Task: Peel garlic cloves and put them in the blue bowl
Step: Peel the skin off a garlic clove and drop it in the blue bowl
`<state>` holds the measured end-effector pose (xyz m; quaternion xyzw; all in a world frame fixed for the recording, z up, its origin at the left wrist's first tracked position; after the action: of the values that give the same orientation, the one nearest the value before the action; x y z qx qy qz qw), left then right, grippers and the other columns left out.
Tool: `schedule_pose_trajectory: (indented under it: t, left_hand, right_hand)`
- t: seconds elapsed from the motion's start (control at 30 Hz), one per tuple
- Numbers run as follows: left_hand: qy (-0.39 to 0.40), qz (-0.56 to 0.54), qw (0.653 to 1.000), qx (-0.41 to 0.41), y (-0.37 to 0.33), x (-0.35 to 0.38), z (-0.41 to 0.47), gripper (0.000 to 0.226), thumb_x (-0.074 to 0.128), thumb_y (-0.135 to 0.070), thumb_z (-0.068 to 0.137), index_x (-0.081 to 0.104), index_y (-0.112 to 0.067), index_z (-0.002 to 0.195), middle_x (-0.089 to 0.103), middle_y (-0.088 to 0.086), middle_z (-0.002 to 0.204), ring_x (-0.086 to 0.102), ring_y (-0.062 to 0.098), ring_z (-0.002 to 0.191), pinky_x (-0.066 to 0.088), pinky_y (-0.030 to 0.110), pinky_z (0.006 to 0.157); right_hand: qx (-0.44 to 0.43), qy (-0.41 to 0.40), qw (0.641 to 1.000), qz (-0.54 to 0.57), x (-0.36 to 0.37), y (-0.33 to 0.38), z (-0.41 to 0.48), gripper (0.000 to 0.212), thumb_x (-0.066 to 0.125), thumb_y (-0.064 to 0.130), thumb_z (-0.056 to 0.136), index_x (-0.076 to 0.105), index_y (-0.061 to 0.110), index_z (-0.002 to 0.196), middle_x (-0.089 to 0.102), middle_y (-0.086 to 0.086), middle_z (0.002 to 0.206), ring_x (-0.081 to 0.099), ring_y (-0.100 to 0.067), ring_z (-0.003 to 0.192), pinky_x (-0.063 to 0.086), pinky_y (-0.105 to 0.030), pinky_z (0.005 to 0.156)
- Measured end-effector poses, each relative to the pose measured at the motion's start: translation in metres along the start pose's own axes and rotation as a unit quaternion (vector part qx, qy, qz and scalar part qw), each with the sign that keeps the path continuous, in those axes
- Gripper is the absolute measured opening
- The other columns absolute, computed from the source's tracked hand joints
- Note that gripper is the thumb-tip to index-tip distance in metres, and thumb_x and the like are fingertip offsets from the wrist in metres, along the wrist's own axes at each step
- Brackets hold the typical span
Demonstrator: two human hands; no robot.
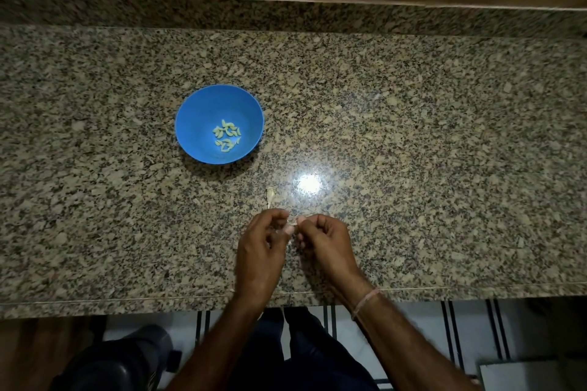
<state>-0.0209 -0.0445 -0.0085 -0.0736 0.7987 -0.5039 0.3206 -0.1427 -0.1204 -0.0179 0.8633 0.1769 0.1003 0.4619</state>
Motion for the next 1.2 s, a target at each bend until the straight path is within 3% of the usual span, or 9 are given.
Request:
schedule_pose_trajectory:
  t: [0.13,0.27,0.4,0.6,0.73,0.83,0.97,1.1,1.2]
  left_hand:
    - [-0.036,0.138,0.988,0.061,-0.004,-0.002,0.000,0.009,0.066,-0.027,0.098,0.071,-0.035,0.098,0.068,-0.020,0.099,0.061,0.007,0.092,0.047,0.030,0.066]
    - [-0.041,0.174,0.976,0.124,-0.005,-0.007,-0.003,0.017,0.064,-0.027,0.102,0.070,-0.033,0.116,0.063,-0.019,0.120,0.050,0.006,0.109,0.040,0.023,0.069]
    - [-0.074,0.180,0.972,0.131,-0.001,-0.019,-0.004,0.003,0.073,-0.026,0.094,0.074,-0.028,0.097,0.067,-0.018,0.103,0.050,0.008,0.101,0.035,0.016,0.068]
    - [-0.152,0.186,0.969,0.063,0.039,-0.063,0.016,0.010,0.076,-0.027,0.093,0.075,-0.025,0.102,0.063,-0.011,0.105,0.047,0.014,0.102,0.049,0.040,0.073]
    - [-0.115,0.169,0.976,0.075,0.047,-0.061,0.004,0.032,0.079,-0.028,0.090,0.064,-0.022,0.117,0.051,-0.006,0.115,0.050,0.017,0.106,0.053,0.037,0.074]
    - [-0.021,0.147,0.985,0.091,0.042,-0.031,-0.019,0.043,0.081,-0.030,0.087,0.061,-0.022,0.125,0.051,-0.006,0.124,0.054,0.014,0.109,0.054,0.030,0.075]
    - [0.007,0.162,0.976,0.143,0.036,-0.005,-0.018,0.036,0.081,-0.014,0.087,0.067,-0.018,0.120,0.055,-0.008,0.114,0.051,0.007,0.106,0.050,0.026,0.075]
    - [-0.004,0.170,0.973,0.157,0.034,-0.003,-0.008,0.016,0.078,-0.009,0.088,0.068,-0.019,0.094,0.056,-0.011,0.093,0.050,0.007,0.091,0.052,0.035,0.069]
    - [-0.016,0.156,0.975,0.159,0.031,-0.003,-0.010,0.016,0.073,-0.008,0.091,0.064,-0.021,0.087,0.054,-0.011,0.088,0.051,0.009,0.084,0.051,0.034,0.066]
  right_hand:
    - [-0.012,-0.006,0.999,-0.050,0.000,-0.004,0.003,0.027,0.068,0.022,0.099,0.070,0.006,0.078,0.065,-0.003,0.068,0.059,-0.014,0.065,0.051,-0.036,0.066]
    - [-0.046,-0.016,0.991,-0.123,0.000,-0.005,0.008,0.027,0.070,0.027,0.095,0.068,0.014,0.072,0.065,-0.001,0.067,0.059,-0.013,0.066,0.055,-0.044,0.070]
    - [-0.051,0.037,0.991,-0.114,0.014,-0.002,0.008,0.027,0.070,0.030,0.097,0.073,0.011,0.078,0.073,-0.009,0.076,0.068,-0.021,0.072,0.058,-0.047,0.079]
    - [-0.079,0.006,0.989,-0.126,0.007,0.003,0.009,0.010,0.069,0.016,0.099,0.078,0.016,0.098,0.078,0.005,0.099,0.072,-0.008,0.098,0.059,-0.029,0.091]
    - [-0.069,-0.018,0.987,-0.142,-0.010,-0.002,0.008,0.015,0.066,0.011,0.099,0.076,0.020,0.104,0.077,0.006,0.107,0.072,-0.011,0.105,0.059,-0.039,0.098]
    - [-0.082,-0.035,0.986,-0.144,-0.021,-0.002,0.001,0.015,0.065,0.009,0.100,0.075,0.020,0.106,0.077,0.005,0.104,0.073,-0.011,0.100,0.061,-0.042,0.094]
    - [-0.101,-0.057,0.980,-0.164,-0.028,-0.007,-0.006,0.018,0.070,0.006,0.096,0.075,0.017,0.109,0.077,0.004,0.106,0.073,-0.010,0.101,0.061,-0.043,0.095]
    - [-0.147,-0.050,0.959,-0.236,-0.030,-0.016,-0.012,0.037,0.077,0.009,0.092,0.069,0.015,0.127,0.068,0.005,0.119,0.067,-0.008,0.111,0.056,-0.029,0.101]
    - [-0.218,-0.029,0.904,-0.368,-0.022,-0.020,-0.020,0.056,0.076,0.012,0.092,0.056,0.017,0.144,0.049,0.009,0.123,0.051,-0.014,0.114,0.041,-0.013,0.099]
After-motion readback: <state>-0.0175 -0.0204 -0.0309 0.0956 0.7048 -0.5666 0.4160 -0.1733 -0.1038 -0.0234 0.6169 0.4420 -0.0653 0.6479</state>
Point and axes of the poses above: each hand's wrist, its own z-axis towards the middle knuckle, its own x-axis out of the palm, y = z × x, the point moved 4 cm from there along z, towards the middle knuckle
